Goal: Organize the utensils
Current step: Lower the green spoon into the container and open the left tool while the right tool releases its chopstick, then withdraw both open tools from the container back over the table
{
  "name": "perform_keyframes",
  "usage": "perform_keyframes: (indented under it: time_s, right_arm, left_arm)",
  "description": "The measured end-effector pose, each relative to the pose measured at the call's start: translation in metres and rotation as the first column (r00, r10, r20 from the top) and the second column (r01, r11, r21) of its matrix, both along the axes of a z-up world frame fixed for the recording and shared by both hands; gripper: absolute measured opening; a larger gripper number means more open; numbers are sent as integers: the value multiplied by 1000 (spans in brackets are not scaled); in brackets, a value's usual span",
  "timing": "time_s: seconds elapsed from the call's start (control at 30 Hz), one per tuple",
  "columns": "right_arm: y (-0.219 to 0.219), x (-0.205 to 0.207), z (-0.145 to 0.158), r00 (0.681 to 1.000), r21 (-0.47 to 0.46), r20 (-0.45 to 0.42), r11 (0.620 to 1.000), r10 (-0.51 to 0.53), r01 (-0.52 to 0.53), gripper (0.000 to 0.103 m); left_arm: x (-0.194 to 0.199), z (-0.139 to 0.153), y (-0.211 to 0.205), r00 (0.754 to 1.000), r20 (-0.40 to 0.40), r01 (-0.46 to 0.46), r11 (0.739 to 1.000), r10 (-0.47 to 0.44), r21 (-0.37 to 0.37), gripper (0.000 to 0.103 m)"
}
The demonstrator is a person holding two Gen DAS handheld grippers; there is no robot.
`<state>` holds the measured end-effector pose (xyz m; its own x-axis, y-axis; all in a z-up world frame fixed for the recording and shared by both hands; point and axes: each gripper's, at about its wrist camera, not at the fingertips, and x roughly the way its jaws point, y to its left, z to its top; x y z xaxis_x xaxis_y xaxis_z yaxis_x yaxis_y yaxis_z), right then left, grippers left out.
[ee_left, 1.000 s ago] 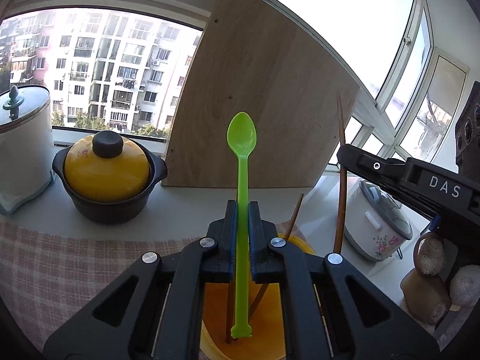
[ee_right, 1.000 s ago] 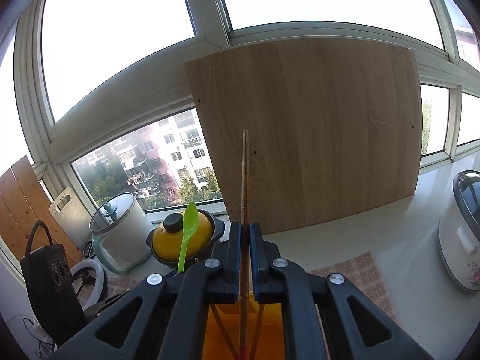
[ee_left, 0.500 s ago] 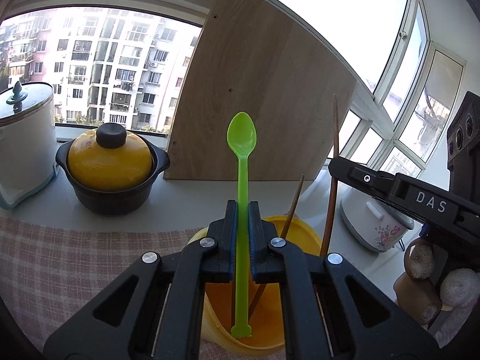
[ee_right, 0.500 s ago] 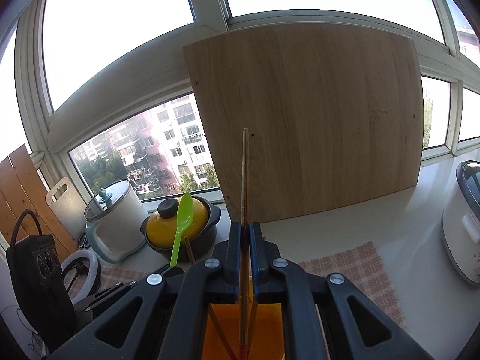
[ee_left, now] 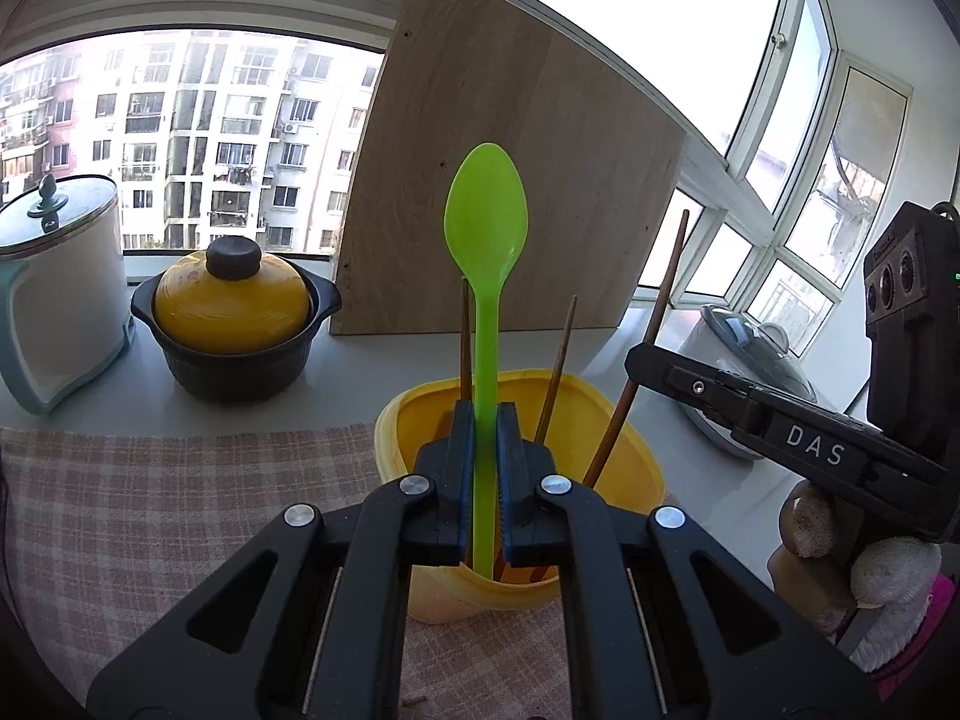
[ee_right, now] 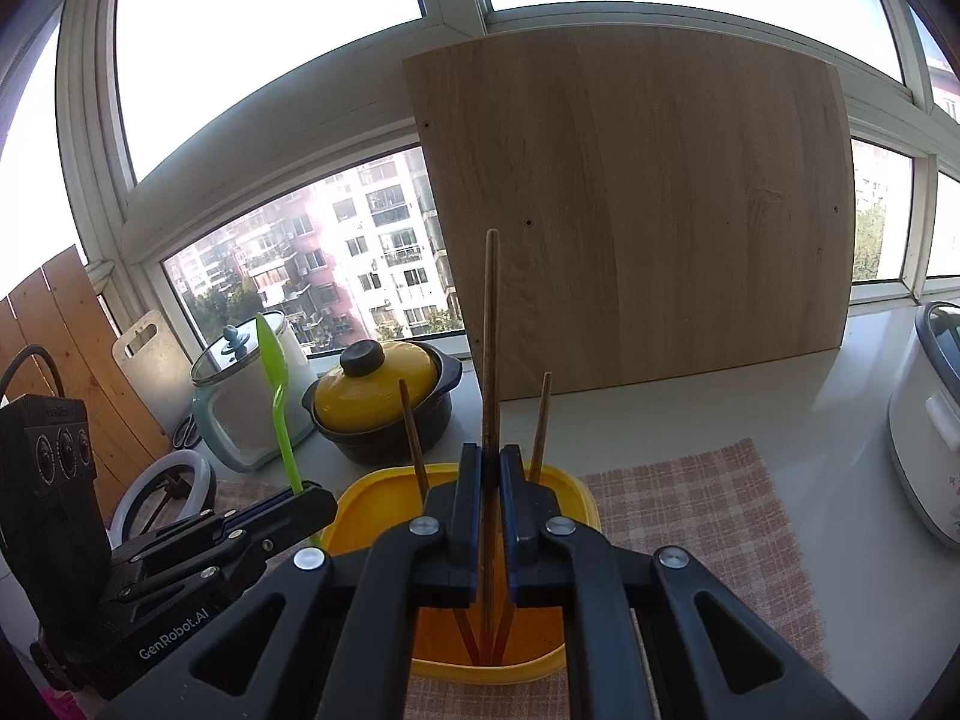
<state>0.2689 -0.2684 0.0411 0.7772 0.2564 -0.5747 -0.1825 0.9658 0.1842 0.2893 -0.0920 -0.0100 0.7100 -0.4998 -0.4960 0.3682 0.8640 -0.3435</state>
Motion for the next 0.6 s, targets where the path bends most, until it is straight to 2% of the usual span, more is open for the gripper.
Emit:
perform_keyframes:
  time_s: [0.2,0.23,0.3,0.33,0.4,0.6]
  right_arm:
    - [1,-7,-8,1000,-9,-26,1000,7,-7,3]
    - [0,-8,-9,1000,-7,-30,1000,10,-10,4]
    - [-1,-12,-8,999,-7,-32,1000,10,-10,8]
    - [-3,-14,-7,999,-2,-32,1000,13,-13,18]
    - [-5,-19,-6,999,11,-31,1000,20,-20,27]
    - [-14,-33,-6,999,61,-50,998,13,-10,29]
  left_arm:
    - [-7,-2,0,1000,-19,16,1000,-15,8,5]
    - [-9,-2,1,1000,-21,16,1000,-16,11,7]
    - [-13,-1,5,999,-25,22,1000,-22,14,25]
    - [-16,0,7,999,-26,26,1000,-25,13,34]
    - [-22,1,11,999,-19,31,999,-30,17,34]
    - [-48,10,29,1000,-1,28,999,-28,31,34]
